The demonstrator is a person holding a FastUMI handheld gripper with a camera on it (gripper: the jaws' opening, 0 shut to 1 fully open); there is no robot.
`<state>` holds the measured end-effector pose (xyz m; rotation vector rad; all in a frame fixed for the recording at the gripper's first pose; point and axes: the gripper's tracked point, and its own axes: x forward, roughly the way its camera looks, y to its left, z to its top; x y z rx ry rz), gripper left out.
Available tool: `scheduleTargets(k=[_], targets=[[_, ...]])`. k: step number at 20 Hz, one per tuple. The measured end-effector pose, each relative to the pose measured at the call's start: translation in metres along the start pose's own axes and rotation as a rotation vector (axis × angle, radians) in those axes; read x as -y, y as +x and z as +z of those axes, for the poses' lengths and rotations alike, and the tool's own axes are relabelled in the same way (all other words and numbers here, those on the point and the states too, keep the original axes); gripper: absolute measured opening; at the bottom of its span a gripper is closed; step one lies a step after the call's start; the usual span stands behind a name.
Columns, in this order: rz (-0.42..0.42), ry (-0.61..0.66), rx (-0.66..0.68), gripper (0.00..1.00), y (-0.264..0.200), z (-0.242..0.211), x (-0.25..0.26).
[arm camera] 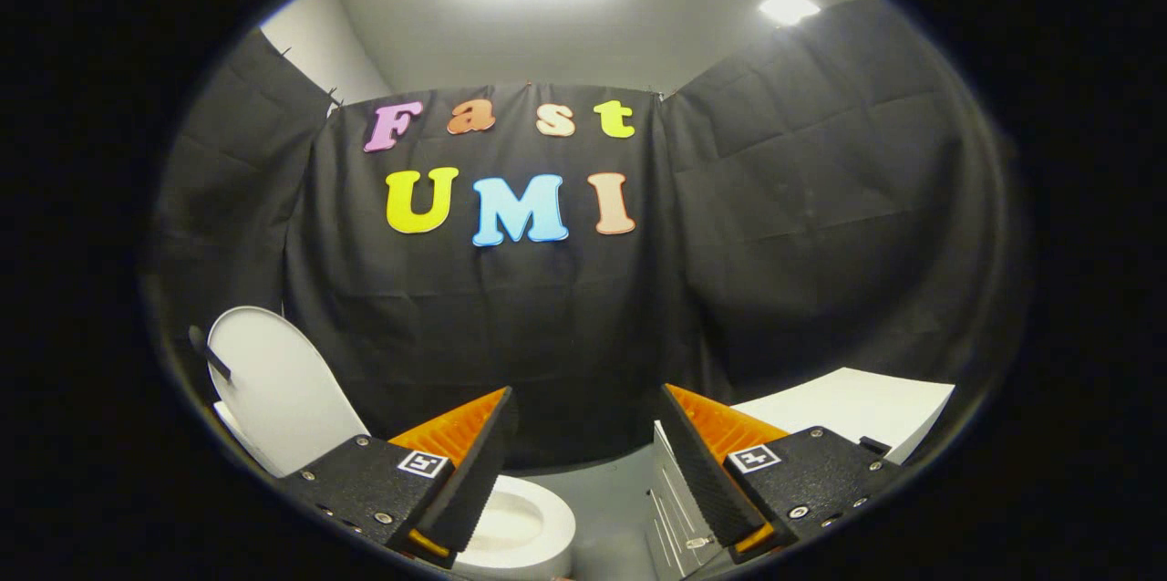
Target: Open the toilet lid.
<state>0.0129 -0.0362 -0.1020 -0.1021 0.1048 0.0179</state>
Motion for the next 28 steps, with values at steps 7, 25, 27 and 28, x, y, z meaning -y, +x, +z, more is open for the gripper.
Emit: scheduleTargets(k=[7, 25, 27, 28], targets=[[0.019, -0.072, -0.065, 0.96, -0.018, -0.047, -0.037], [0.055, -0.058, -0.011, 0.96, -0.024, -0.042, -0.041], [0.072, -0.06, -0.001, 0.96, -0.025, -0.039, -0.045], [0.08, -0.059, 0.004, 0.96, -0.026, -0.038, -0.047]])
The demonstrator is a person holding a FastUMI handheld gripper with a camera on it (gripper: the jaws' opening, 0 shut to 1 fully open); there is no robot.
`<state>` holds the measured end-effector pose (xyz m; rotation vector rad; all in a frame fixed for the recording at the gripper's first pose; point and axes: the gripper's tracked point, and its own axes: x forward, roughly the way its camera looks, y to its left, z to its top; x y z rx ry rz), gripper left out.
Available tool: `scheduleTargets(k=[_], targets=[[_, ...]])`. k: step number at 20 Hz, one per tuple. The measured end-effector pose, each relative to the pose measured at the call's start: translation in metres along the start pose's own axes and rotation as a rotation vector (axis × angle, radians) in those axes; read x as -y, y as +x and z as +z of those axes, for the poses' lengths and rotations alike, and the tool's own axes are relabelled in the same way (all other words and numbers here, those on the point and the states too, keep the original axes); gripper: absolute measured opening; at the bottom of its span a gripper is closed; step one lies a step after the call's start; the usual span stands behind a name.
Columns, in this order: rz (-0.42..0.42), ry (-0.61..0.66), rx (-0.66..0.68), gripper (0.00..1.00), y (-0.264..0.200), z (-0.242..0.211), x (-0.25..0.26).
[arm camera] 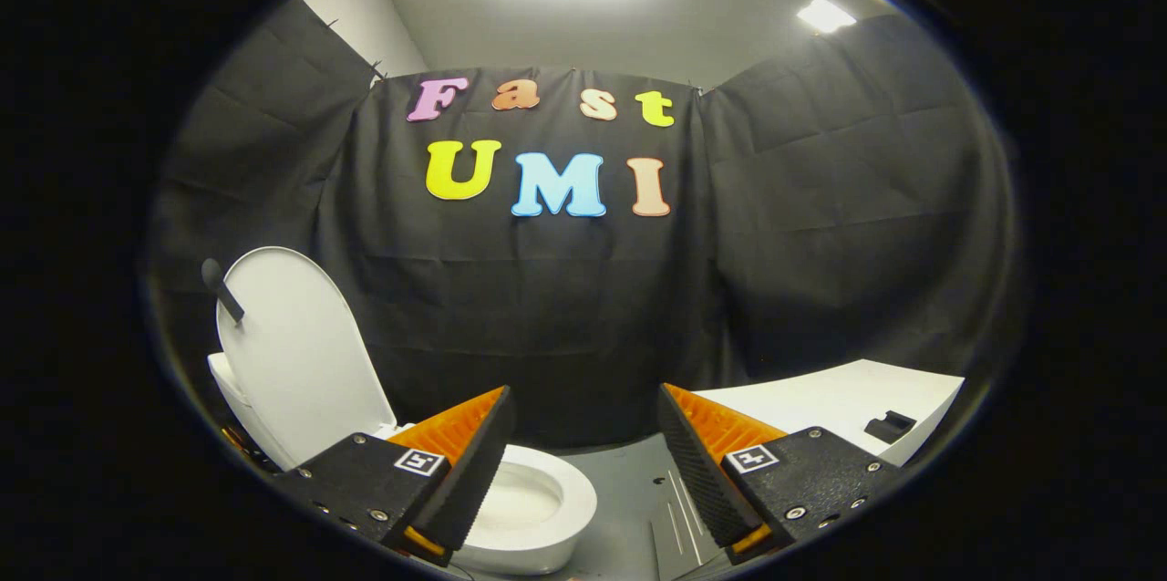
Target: Open the toilet lid.
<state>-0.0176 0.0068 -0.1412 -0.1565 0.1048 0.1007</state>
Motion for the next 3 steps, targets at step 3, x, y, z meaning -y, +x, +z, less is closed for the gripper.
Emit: scheduleTargets(k=[3], targets=[[0.028, -0.004, 0.013, 0.96, -0.0006, 0.0037, -0.0084]])
